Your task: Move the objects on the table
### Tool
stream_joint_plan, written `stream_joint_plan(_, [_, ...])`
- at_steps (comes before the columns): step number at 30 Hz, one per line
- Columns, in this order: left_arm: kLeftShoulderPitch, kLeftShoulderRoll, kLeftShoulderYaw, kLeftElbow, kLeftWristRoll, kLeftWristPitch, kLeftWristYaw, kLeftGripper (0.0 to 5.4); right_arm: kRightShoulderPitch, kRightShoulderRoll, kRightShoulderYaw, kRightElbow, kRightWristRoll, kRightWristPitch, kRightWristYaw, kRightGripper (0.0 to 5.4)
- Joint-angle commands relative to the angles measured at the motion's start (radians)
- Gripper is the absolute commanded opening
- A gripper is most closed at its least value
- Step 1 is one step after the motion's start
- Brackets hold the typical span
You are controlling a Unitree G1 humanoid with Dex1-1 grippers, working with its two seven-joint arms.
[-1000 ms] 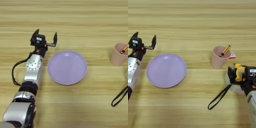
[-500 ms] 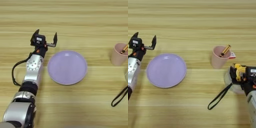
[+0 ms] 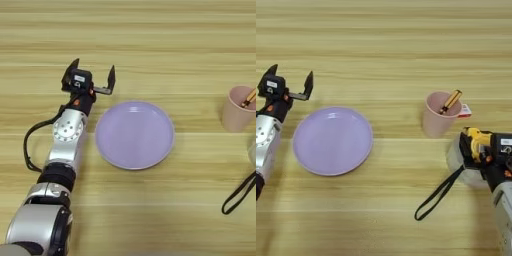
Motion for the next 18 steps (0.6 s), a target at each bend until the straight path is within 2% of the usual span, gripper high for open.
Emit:
stream_joint_plan(1, [-0.02, -0.005, -0.004, 0.01, 0.012, -0.009, 0.009, 5.4, -0.007, -0.002, -0.013, -0.08, 0.035, 0.018, 0.005, 4.18])
stream_joint_plan(8, [-0.02, -0.008, -0.008, 0.009, 0.015, -0.01, 0.015, 5.4, -0.011, -0.02, -0.039, -0.162, 0.05, 0.031, -0.002, 4.18])
stream_joint_plan(12, [-0.02, -0.008, -0.01, 0.01, 0.016, -0.011, 0.017, 5.4, 0.003, -0.032, -0.011, -0.286, 0.07, 0.081, 0.013, 4.18])
stream_joint_plan(15, [-0.021, -0.009, -0.011, 0.012, 0.017, -0.011, 0.02, 5.4, 0.014, -0.037, 0.025, -0.37, 0.111, 0.138, 0.033, 4.18])
stream_joint_plan(18, [-0.022, -0.01, -0.012, 0.013, 0.017, -0.012, 0.022, 5.4, 0.025, -0.038, 0.053, -0.458, 0.209, 0.204, 0.066, 4.18])
